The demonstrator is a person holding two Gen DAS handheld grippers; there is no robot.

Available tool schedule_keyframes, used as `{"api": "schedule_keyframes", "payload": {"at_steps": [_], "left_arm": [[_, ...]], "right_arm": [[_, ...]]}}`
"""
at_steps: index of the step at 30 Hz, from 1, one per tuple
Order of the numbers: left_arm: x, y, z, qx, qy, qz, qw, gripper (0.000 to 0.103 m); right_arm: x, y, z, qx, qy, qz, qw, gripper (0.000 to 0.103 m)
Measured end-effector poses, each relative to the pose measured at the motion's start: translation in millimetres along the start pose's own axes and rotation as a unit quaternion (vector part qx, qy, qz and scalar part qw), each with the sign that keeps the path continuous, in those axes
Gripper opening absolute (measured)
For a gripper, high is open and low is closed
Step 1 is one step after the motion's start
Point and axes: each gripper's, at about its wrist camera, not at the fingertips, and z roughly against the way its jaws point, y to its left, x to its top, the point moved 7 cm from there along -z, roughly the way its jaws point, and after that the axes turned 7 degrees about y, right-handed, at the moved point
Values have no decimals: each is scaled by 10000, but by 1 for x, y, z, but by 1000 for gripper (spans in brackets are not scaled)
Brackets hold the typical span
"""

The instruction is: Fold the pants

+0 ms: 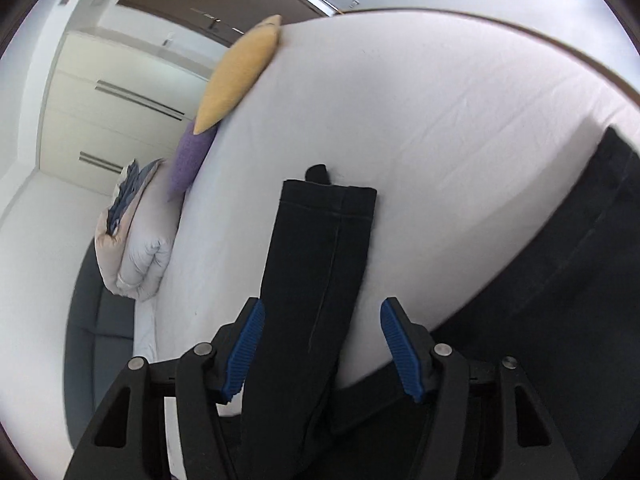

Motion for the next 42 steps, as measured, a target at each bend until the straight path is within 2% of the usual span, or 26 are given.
{"api": "schedule_keyframes", "payload": {"at_steps": [1,4,7,9,11,13,17,22,25,28,32,35,37,42], "left_arm": [[0,2,0,-65,-15,57,10000,10],[-5,8,4,-77,-56,72,9999,10],[-7,10,6,-47,-88,66,9999,10],[-7,11,6,-85,-108,91,9999,10],[-7,9,5,-125,-120,128,9998,10],[-8,10,5,-130,-126,132,9997,10],[-9,11,6,-103,-145,127,9998,10],[-9,5,6,5,-174,103,9998,10],[-9,1,7,23,-172,100,9998,10],[-8,1,8,-42,-151,171,9997,10],[-6,3,11,-162,-161,339,9992,10],[-5,2,14,-158,-148,440,9988,10],[-5,1,16,-98,-131,468,9988,10],[-5,-3,20,-28,-104,564,9984,10]], "right_arm": [[-5,-1,-8,-71,23,-94,9999,65],[7,-2,-22,67,-4,-255,9997,64],[23,-2,-31,213,-94,-369,9990,57],[32,-5,-34,311,-122,-426,9985,45],[34,-8,-35,182,-145,-320,9992,11],[34,-10,-26,158,-288,-212,9992,7],[30,-3,4,46,-674,130,9976,5],[11,-2,78,304,-1348,344,9898,4],[-7,-24,126,337,-1697,204,9847,4],[-30,-68,172,302,-1992,-172,9793,4],[-61,-122,185,6,-1960,-589,9788,4],[-77,-159,178,13,-1860,-1079,9766,4],[-83,-169,177,145,-1901,-1181,9745,3],[-81,-168,183,176,-1968,-1216,9727,3]]}}
